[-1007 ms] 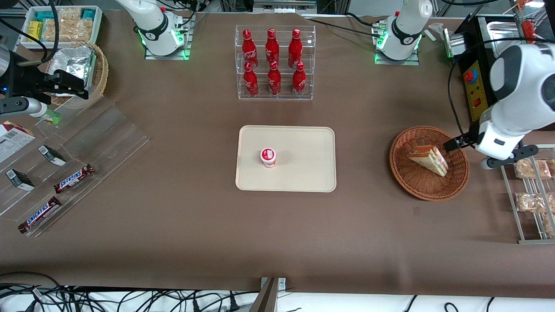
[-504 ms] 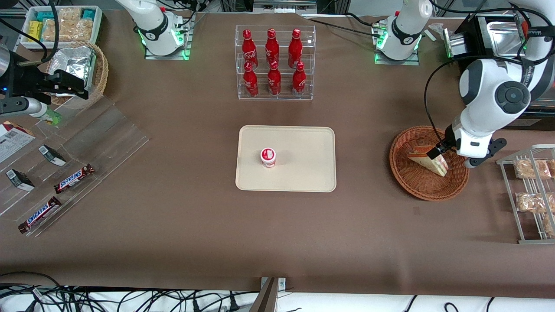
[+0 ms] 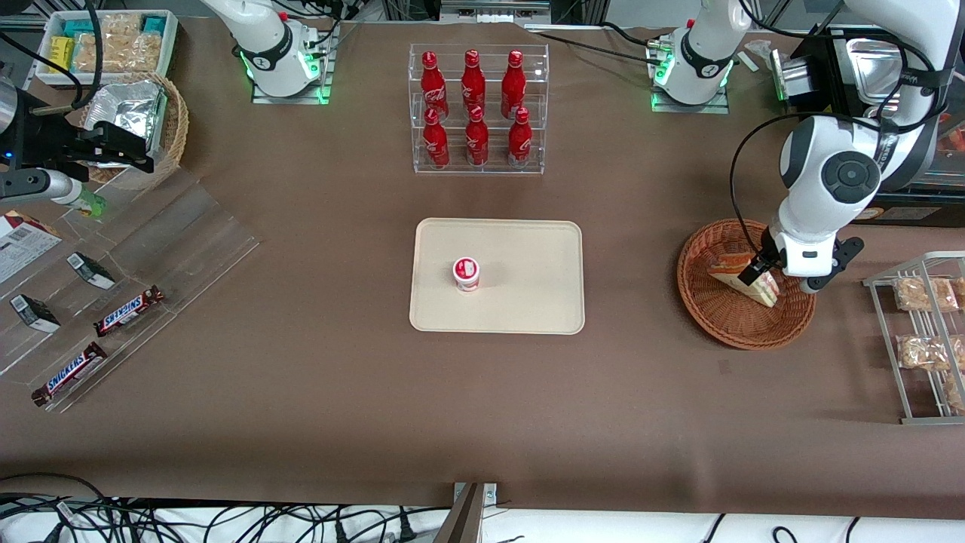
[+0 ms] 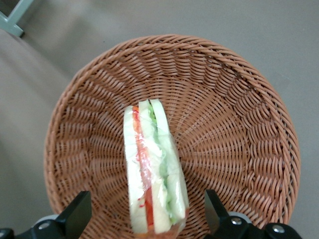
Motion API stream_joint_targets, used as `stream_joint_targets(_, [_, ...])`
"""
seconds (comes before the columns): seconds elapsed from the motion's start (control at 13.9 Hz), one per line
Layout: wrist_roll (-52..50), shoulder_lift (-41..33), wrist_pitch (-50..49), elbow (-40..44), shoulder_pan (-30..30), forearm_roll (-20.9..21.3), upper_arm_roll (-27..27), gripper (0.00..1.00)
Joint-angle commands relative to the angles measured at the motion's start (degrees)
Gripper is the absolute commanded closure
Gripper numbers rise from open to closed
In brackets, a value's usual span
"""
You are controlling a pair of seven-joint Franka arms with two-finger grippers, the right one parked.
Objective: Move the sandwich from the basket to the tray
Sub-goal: 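Close the left gripper on the sandwich wedge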
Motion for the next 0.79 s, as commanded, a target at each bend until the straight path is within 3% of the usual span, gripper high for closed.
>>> stream_joint_targets(0.0, [-2.24,1.60,3.33,-0.94,0.51,1.74,-0.12,0.00])
stream_joint_targets(0.58, [-3.65,4.50,5.36,-1.12,0.60,1.74,0.23,0.00])
stream_joint_targets(0.65, [-3.65,4.50,5.36,-1.12,0.60,1.74,0.23,0.27])
stream_joint_targets(0.72, [-3.65,4.59,5.36,-1.12,0.60,1.83,0.23,0.62])
